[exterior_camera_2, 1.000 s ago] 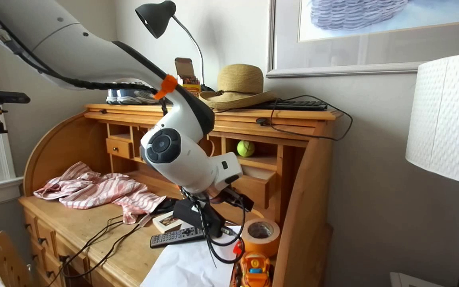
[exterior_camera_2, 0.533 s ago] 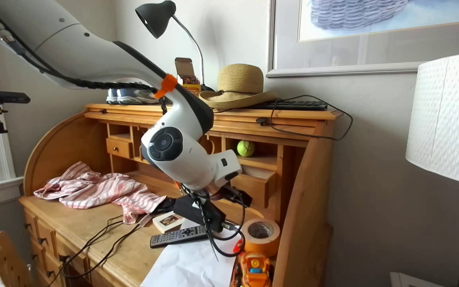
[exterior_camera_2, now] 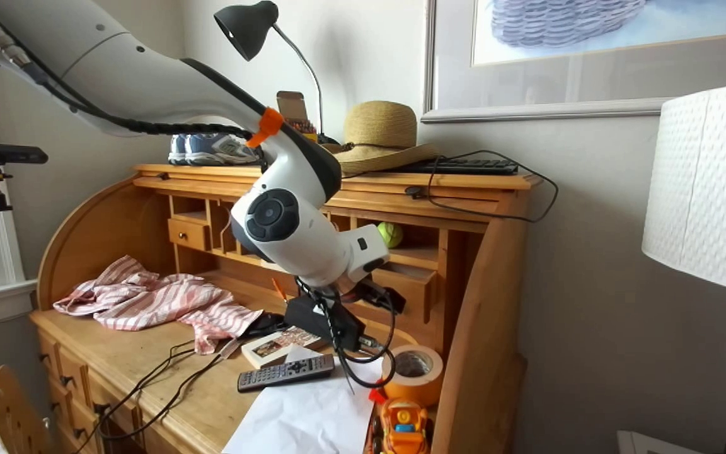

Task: Close the drawer on the right then hang the orange masking tape on the handle of the drawer.

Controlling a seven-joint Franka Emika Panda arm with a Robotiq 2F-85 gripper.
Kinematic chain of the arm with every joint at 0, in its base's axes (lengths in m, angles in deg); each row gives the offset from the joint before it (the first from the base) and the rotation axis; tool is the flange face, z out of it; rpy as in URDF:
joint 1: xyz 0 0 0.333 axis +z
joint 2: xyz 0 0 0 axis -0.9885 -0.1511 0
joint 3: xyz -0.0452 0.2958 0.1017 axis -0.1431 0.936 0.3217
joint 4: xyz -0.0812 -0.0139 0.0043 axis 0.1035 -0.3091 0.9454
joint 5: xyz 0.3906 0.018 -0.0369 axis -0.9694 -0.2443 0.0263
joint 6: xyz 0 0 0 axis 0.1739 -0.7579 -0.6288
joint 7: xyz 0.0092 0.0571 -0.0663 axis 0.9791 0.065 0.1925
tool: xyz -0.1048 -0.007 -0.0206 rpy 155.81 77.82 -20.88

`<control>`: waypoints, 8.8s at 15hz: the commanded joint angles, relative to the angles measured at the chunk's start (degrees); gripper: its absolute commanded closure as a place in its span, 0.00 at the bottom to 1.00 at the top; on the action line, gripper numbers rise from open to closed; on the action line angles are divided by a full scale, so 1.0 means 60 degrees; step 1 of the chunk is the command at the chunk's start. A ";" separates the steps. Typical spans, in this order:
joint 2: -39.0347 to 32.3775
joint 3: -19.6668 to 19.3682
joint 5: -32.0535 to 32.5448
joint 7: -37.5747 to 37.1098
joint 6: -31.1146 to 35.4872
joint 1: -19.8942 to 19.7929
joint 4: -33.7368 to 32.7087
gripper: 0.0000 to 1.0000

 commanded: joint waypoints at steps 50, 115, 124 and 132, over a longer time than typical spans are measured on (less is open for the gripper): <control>-0.0703 -0.2350 0.5952 -0.3944 -0.0392 0.1282 0.0020 0.00; -0.8329 1.4046 0.8056 0.0590 0.9165 -1.1447 0.3453 0.93; -0.8811 1.1815 1.4454 -0.1973 0.9492 -1.0872 0.5151 0.93; -0.7760 1.0007 1.8388 -0.6232 0.9215 -1.0277 0.4797 0.72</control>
